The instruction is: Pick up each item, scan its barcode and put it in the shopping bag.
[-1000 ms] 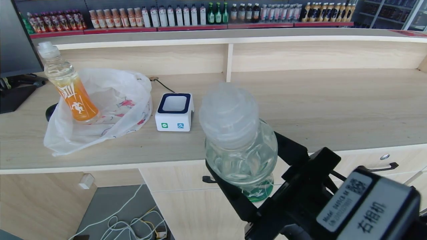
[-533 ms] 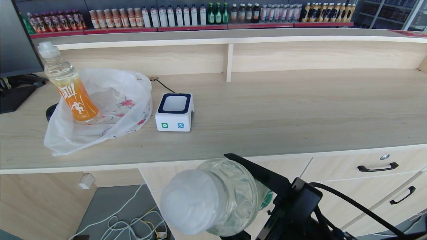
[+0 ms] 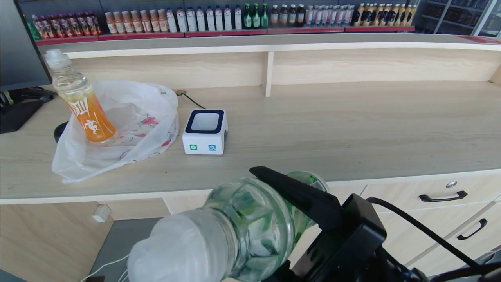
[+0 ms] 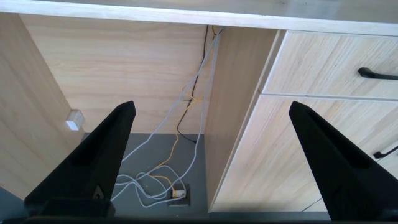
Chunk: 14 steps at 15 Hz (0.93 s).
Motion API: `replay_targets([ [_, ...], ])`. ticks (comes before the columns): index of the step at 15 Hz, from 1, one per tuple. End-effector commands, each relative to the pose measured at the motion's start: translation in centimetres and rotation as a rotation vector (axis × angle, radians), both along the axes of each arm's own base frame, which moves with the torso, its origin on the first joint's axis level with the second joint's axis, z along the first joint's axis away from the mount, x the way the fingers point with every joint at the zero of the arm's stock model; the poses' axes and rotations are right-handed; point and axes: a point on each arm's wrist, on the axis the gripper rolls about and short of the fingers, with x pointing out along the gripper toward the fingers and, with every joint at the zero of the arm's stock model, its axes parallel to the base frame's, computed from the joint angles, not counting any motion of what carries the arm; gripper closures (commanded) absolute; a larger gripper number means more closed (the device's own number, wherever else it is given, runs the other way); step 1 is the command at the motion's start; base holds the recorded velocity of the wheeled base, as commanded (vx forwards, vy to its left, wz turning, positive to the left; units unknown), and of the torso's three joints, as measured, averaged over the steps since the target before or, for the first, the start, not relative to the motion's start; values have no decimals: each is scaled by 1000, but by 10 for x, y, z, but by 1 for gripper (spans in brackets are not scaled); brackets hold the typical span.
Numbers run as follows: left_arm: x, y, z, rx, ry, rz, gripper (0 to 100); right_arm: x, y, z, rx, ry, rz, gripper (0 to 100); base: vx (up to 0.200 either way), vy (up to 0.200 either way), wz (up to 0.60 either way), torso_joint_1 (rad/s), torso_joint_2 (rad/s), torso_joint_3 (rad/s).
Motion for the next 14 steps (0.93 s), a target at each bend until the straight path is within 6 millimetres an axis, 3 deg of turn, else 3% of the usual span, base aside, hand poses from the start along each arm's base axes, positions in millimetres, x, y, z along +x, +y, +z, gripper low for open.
replay_targets([
  [1, 0, 0, 0, 0, 0, 0, 0, 2, 8, -10, -35, 9, 11, 100, 0, 0, 0, 0, 0, 0],
  [3, 0, 0, 0, 0, 0, 0, 0, 4, 16, -19, -70, -12, 65, 100, 0, 0, 0, 0, 0, 0],
  [8, 0, 0, 0, 0, 0, 0, 0, 1, 8, -6, -158, -272, -40, 100, 0, 0, 0, 0, 0, 0],
  [14, 0, 0, 0, 0, 0, 0, 0, 2, 9, 4, -224, -467, -132, 100, 0, 0, 0, 0, 0, 0],
])
